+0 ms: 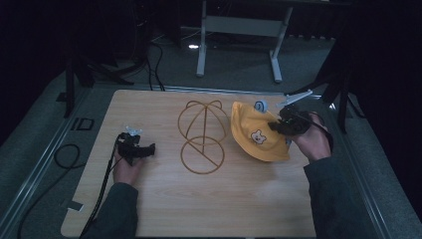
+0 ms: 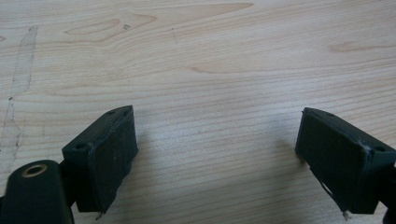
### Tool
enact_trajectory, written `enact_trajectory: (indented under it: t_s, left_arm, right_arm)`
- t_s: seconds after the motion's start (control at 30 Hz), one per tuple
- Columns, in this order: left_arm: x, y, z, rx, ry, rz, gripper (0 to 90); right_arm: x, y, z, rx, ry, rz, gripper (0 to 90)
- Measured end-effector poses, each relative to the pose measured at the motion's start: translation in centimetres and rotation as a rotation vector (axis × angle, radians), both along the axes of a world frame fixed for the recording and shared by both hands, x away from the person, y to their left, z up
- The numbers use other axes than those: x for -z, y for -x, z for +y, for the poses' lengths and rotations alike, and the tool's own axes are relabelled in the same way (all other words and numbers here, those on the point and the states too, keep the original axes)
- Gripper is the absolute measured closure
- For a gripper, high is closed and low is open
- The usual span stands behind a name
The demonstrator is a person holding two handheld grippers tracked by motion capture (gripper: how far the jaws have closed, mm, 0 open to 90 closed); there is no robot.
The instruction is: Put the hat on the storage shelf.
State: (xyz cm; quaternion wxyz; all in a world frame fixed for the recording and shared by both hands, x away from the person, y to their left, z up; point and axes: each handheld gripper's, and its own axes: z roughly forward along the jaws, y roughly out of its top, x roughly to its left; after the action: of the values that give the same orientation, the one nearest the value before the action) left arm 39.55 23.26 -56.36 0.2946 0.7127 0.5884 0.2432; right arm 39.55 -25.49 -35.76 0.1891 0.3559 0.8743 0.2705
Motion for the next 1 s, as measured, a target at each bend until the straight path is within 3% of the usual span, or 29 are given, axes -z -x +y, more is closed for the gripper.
enact_trajectory:
  t_s: [1.0]
  left_arm:
    - [0.0, 0.0, 0.0, -0.001, 0.000, -0.004, 12.8]
  right_arm:
    - [-2.4, 2.0, -1.5, -0.034, -0.113, -0.146, 81.6]
